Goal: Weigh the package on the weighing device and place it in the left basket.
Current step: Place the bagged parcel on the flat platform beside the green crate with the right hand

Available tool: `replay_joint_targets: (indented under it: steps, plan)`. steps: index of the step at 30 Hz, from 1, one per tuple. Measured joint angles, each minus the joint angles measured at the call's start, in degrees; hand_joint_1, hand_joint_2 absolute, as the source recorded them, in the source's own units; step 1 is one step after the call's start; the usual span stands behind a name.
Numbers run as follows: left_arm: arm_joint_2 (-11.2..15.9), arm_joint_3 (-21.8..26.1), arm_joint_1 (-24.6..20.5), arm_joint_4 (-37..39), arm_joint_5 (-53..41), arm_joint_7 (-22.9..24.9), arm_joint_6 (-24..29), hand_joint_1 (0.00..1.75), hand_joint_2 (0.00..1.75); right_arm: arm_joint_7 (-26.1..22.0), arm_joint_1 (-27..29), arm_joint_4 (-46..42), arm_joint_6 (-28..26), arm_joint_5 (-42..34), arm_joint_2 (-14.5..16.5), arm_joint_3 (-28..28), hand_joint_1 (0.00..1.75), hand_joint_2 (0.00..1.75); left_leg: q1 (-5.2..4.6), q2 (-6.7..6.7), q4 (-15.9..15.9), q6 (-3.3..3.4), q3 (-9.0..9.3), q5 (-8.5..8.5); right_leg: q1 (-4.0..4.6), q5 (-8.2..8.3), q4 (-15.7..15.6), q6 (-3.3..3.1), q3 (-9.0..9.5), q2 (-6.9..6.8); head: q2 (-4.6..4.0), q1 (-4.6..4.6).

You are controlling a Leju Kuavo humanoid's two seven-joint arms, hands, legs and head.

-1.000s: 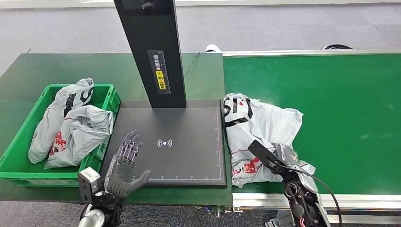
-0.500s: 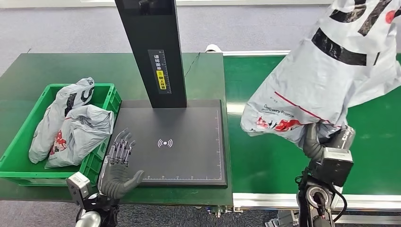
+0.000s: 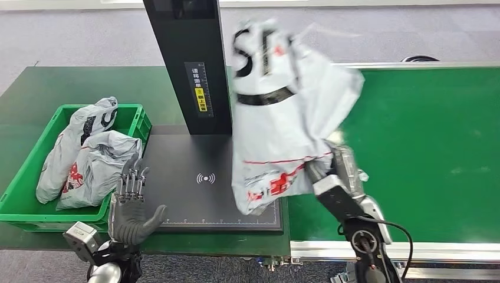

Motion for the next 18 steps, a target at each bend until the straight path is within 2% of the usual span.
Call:
replay_joint_targets:
  steps: [3,8,14,18]
  plan:
    - [-0.2,0.4,0.0,-1.0,-1.0,-0.4,2.6,0.00,1.75,2.9,-3.2,7.5,5.8,1.2,-0.5,5.0,1.75,1.75,0.00,-0.01,0.0,0.01,0.00,0.02,-0.01,0.00,0.0,0.00,0.02,-0.01,0.00,0.00]
    - [-0.2,0.7,0.0,-1.9,-1.0,-0.3,3.4,0.00,1.75,5.3,-7.9,17.3,10.2,2.0,-0.9,11.5,1.75,1.75,-0.01,-0.02,0.0,0.02,0.00,0.03,-0.01,0.00,0.0,0.00,0.00,-0.02,0.00,0.00]
    - [-0.2,0.7,-0.2,-1.9,-0.5,-0.3,3.7,0.00,1.75,5.7,-10.9,22.6,12.8,1.4,-1.2,15.6,1.75,1.75,-0.01,-0.01,0.0,0.02,-0.01,0.01,-0.01,0.00,0.0,0.00,-0.03,-0.01,0.00,0.00]
    - [-0.2,0.7,-1.3,-1.8,0.1,-0.3,4.6,0.00,1.75,3.5,-13.5,24.9,16.5,-1.9,-0.8,19.0,1.75,1.75,0.00,-0.01,0.0,0.02,0.02,0.02,-0.01,0.01,0.0,-0.01,-0.02,-0.01,0.00,-0.01]
